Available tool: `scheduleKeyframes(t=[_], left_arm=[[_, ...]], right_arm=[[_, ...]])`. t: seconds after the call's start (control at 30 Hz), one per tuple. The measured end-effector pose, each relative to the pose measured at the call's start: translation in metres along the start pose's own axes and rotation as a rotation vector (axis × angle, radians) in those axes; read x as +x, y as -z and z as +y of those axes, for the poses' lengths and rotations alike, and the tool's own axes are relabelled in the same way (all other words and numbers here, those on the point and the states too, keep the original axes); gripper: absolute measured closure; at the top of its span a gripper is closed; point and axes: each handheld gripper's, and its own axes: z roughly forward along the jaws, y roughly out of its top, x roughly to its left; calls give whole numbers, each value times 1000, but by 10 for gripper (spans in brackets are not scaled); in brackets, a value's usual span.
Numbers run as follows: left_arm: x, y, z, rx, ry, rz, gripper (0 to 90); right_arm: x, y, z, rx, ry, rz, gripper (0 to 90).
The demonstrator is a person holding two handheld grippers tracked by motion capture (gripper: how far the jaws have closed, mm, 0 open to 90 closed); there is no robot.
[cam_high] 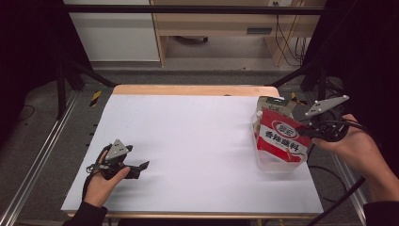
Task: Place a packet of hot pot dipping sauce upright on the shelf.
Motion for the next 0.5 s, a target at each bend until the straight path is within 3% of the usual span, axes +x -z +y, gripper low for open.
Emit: scheduleKeyframes(t=[0.37,0.5], left_arm=[[0,0,0,2,-2,-2,94],[-1,-1,0,5,-3,-3,95]], right_arm=[[-1,0,-5,46,-6,0,839],[-1,-1,-4,41,-13,-8,734]])
